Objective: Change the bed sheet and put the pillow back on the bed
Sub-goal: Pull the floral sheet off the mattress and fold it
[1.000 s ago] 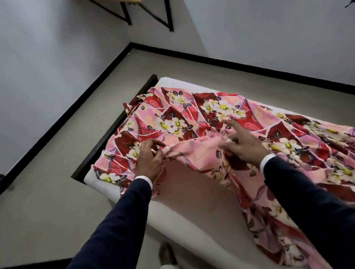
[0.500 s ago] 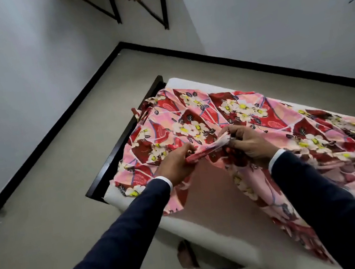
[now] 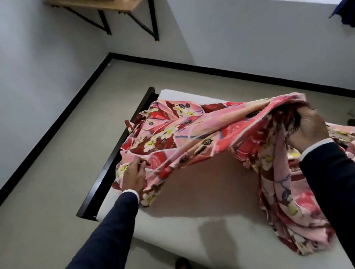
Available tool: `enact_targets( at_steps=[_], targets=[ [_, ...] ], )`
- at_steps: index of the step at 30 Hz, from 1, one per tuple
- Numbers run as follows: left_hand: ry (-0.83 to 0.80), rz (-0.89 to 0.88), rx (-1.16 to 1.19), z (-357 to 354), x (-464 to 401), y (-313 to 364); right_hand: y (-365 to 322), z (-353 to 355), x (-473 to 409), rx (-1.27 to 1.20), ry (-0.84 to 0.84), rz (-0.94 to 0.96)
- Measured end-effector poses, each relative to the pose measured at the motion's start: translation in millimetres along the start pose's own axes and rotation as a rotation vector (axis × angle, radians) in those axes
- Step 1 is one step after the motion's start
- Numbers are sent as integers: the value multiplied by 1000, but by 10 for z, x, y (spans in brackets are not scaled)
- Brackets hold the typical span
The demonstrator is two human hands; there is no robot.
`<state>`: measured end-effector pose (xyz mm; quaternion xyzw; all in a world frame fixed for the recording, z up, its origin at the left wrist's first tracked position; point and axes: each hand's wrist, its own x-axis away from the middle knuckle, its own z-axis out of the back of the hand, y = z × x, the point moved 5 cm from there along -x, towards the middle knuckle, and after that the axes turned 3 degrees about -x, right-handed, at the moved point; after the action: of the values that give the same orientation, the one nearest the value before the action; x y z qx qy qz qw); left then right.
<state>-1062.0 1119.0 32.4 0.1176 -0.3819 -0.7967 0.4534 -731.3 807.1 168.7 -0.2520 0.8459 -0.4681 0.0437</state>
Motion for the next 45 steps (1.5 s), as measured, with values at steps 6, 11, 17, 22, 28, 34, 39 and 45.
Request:
enact_targets(
  at_steps=[6,11,17,22,28,34,39,45],
  targets=[
    [-231,-308,-155,-375,-22,540,-158,-86,180,-16,-176,-21],
    [-364,-443,-194,-1102,58,1506,-934,163,347,-166,-100,128],
    [-381,-605,-270,-1924,480,2550,-1802,1126,493,-84,12,206],
    [-139,-445,-50,-2124,500,3110,-2011,1655,548,204,57,190],
    [298,-449,457,-1132,299,4270,-2530,1868,479,317,-37,176],
    [85,-978,-57,-1231,340,5119,-3084,1541,230,383,-14,238],
    [-56,-1205,131,-1669,1418,5512,-3059,1207,81,381,28,252],
    [-175,-1088,129,-2054,1635,5757,-3033,790,115,444,-50,328]
  ],
)
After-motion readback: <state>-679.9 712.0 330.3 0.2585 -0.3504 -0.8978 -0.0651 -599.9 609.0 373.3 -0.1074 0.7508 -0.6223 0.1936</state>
